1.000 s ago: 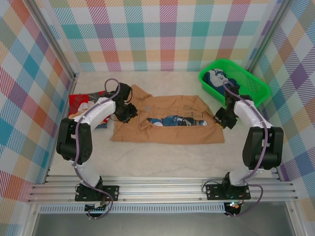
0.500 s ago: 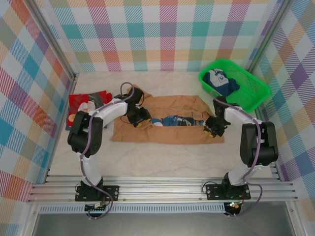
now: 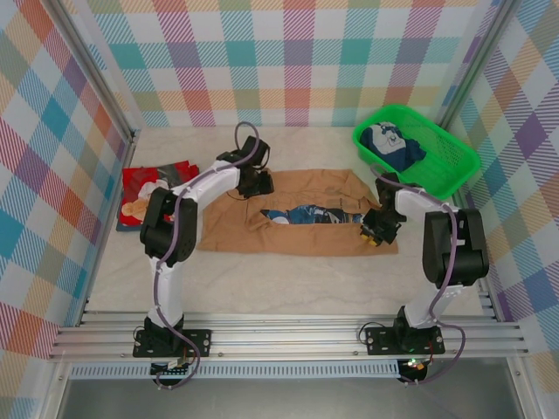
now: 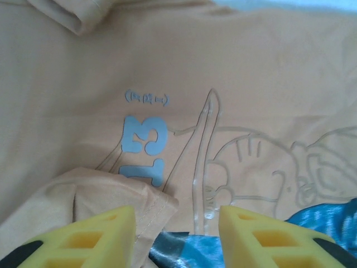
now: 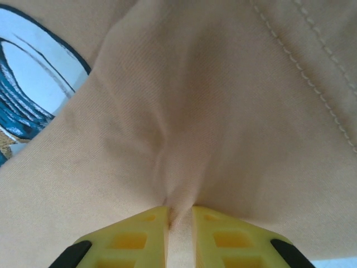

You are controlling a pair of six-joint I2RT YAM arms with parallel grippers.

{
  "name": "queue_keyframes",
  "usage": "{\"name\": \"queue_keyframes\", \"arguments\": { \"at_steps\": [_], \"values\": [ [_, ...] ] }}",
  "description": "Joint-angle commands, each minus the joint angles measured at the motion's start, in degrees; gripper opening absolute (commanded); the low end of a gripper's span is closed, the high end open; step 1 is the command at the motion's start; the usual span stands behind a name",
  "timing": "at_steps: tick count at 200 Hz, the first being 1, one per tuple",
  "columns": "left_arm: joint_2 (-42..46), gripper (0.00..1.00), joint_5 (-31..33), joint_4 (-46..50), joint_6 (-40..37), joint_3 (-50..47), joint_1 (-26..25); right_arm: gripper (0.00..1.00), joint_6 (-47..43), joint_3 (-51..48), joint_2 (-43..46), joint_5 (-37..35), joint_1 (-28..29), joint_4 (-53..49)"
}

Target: Fold and stack the t-shirts

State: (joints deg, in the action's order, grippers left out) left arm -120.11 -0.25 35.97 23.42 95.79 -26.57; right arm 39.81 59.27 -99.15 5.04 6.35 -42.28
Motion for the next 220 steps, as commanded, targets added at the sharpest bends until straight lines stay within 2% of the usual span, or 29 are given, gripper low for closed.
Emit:
{"name": "queue_keyframes", "arguments": {
  "at_steps": [1,26,50,125,151,170,220],
  "values": [
    [-2.86,0.45,2.26,3.53,-5.54,2.58,-1.02,0.18,-0.05,1.82,-1.19,0.47,-0.3,-1.33],
    [-6.75,0.43,5.44,8.28,-7.05,7.27,-2.23,0.18,0.18,1.82,-1.82,0.48,-0.29,-1.49],
    [-7.15,0.38,8.35,9.26,-8.0,7.4,-3.35,0.18,-0.04,2.3,-2.34,0.07,-0.29,-1.85],
    [-10.5,0.23,8.97,10.74,-7.71,8.83,-3.45,0.18,0.18,2.53,-2.8,-0.03,-0.29,-1.93],
    [-11.01,0.13,8.43,10.75,-7.55,8.98,-3.48,0.17,0.31,2.09,-2.85,0.06,-0.29,-1.65],
    [-10.24,0.0,9.59,10.78,-7.48,8.76,-3.49,0.17,0.35,1.99,-3.04,-0.07,-0.33,-1.68],
    [-4.28,0.0,11.38,11.91,-2.12,9.86,-1.43,0.14,0.31,2.26,-4.37,-1.57,-0.29,-2.78]
  ]
}}
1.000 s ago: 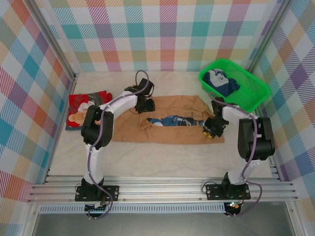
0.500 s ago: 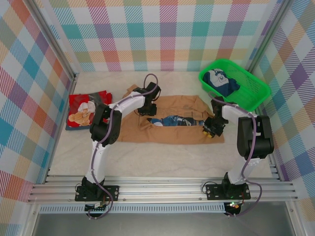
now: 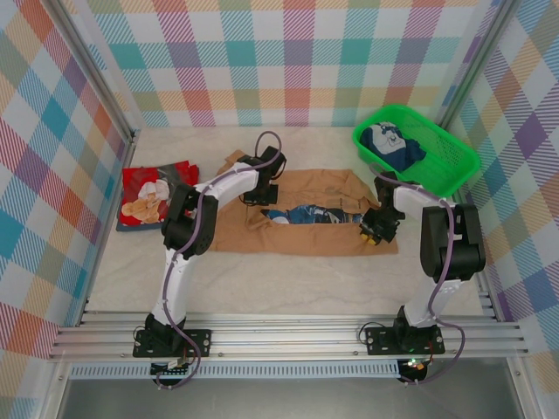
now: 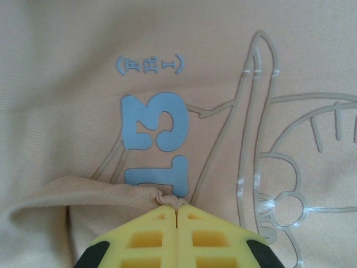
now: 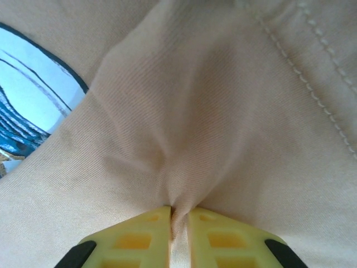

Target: Fold and stack the t-shirts

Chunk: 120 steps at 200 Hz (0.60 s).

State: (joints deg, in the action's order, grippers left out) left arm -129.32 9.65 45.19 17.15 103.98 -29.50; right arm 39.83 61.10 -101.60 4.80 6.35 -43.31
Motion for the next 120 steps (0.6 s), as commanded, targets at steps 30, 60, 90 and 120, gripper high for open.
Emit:
{"name": "queue_keyframes", "arguments": {
  "at_steps": [30,60,90,120],
  "values": [
    [5.64,0.0,-2.63,2.3,9.33,1.23,5.05,0.13,0.09,0.6,-2.37,-1.3,-0.29,-2.03],
    [4.81,0.0,-7.01,0.68,13.41,1.57,8.09,0.13,-0.1,0.51,-2.46,-1.08,-0.29,-2.13],
    [3.55,0.0,-9.86,-0.59,15.64,2.75,9.61,0.13,-0.45,0.44,-2.72,-0.85,-0.3,-2.37],
    [2.67,0.0,-10.33,-0.8,17.33,4.25,10.11,0.13,-0.54,0.33,-3.06,-0.97,-0.31,-2.64]
  ]
}}
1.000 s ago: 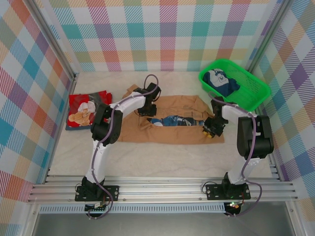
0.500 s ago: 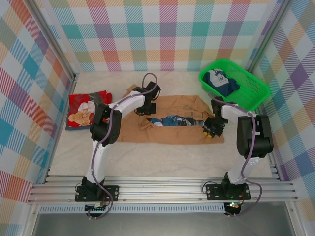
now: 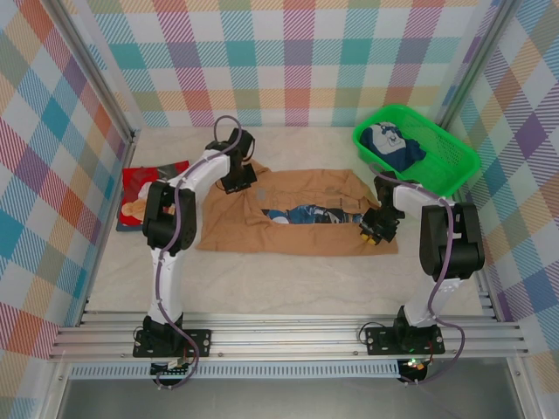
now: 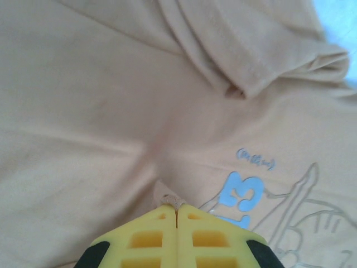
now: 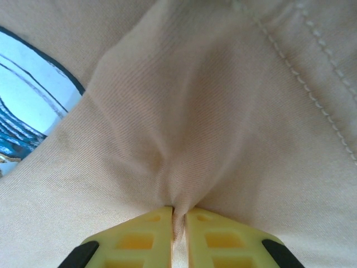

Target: Fold and stack the t-shirts

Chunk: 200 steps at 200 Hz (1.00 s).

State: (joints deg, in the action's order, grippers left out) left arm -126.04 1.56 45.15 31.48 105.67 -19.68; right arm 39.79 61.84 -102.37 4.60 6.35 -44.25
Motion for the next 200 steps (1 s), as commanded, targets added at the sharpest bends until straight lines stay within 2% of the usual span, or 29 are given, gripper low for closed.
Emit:
{"name": "queue_keyframes", "arguments": {
  "at_steps": [1,47,58,62,71,88,99,120,145,170,184,200],
  "values": [
    [-0.61,0.0,-2.25,-0.8,3.11,2.59,0.32,0.13,-0.5,-0.41,-2.35,-0.8,-0.3,-1.71],
    [-2.96,0.0,-3.59,-0.73,5.07,4.48,0.82,0.13,-0.43,-0.5,-2.31,-0.4,-0.29,-1.65],
    [-3.79,0.03,-3.58,-0.15,5.56,4.89,1.0,0.13,-0.49,-0.5,-2.31,-0.16,-0.28,-1.68],
    [-4.01,0.05,-3.67,-0.15,5.76,4.93,1.12,0.13,-0.47,-0.49,-2.24,-0.12,-0.28,-1.64],
    [-4.32,0.21,-3.66,-0.15,6.26,4.89,1.51,0.13,-0.49,-0.54,-2.11,-0.03,-0.29,-1.49],
    [-3.64,0.32,-3.54,-0.89,6.5,4.9,2.27,0.13,-0.59,-0.67,-1.87,0.15,-0.28,-1.52],
    [-1.79,0.45,-2.57,-1.43,5.87,5.06,2.2,0.13,-0.72,-0.74,-1.75,0.15,-0.29,-1.67],
    [4.11,0.54,-1.17,0.18,5.97,3.2,1.3,0.13,-1.01,-0.67,-1.56,0.06,-0.29,-1.54],
    [14.71,0.5,-6.22,-2.14,13.37,-13.77,0.4,0.13,-0.86,-0.52,-1.83,0.14,-0.3,-1.39],
    [24.22,0.43,-11.67,-12.16,22.73,-32.85,0.26,0.13,-0.85,-0.5,-2.18,0.49,-0.33,-1.2],
    [25.12,0.41,-15.31,-18.5,26.55,-37.81,0.14,0.13,-0.83,-0.71,-2.18,0.71,-0.29,-1.09],
    [24.7,0.39,-16.41,-22.26,28.64,-39.22,-0.59,0.13,-0.85,-0.92,-2.31,0.71,-0.28,-1.02]
  ]
}}
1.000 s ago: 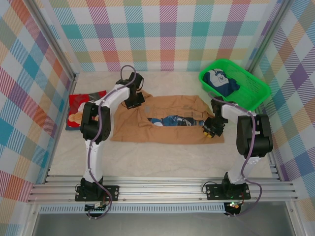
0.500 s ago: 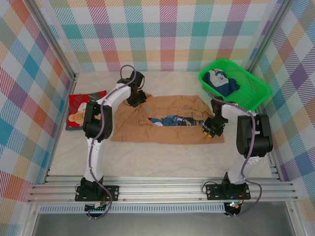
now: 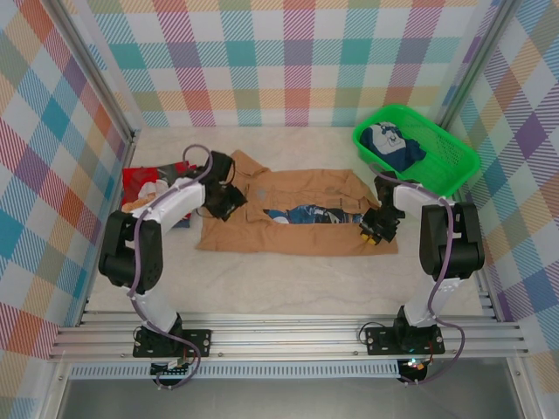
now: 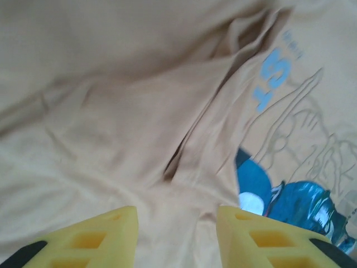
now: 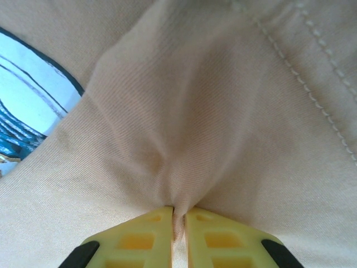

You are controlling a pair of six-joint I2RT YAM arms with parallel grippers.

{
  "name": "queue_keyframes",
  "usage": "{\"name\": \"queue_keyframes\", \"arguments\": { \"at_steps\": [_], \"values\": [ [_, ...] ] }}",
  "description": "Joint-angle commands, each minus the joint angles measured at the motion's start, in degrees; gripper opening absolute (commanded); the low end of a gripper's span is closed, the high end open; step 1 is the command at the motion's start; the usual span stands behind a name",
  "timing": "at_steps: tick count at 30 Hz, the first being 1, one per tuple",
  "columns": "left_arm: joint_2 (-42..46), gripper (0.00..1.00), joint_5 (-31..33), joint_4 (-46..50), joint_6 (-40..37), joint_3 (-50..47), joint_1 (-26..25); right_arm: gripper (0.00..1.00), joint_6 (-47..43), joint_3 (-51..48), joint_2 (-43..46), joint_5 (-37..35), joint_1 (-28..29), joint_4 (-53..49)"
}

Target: Fold and stack the t-shirts

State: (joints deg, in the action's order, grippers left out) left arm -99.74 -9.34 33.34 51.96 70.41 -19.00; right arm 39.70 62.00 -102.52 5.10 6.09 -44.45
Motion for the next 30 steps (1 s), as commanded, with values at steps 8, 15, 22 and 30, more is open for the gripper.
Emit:
{"name": "queue_keyframes", "arguments": {
  "at_steps": [8,15,22,30],
  "values": [
    [-6.27,0.34,-5.3,-9.41,10.57,-1.35,-3.18,0.13,-0.86,-2.31,-1.46,-0.23,-0.03,-0.74],
    [-9.84,0.24,-2.88,-7.24,7.0,2.0,-3.13,0.13,-0.68,-2.93,-0.89,0.07,-0.02,-0.47],
    [-9.93,0.17,-0.64,-6.78,3.82,2.81,-3.05,0.13,-0.77,-3.37,-0.31,0.08,-0.03,-0.38],
    [-10.57,0.0,-0.58,-5.96,0.57,8.87,-4.18,0.12,-0.94,-3.64,-0.27,-0.01,-0.02,-0.38]
  ]
}}
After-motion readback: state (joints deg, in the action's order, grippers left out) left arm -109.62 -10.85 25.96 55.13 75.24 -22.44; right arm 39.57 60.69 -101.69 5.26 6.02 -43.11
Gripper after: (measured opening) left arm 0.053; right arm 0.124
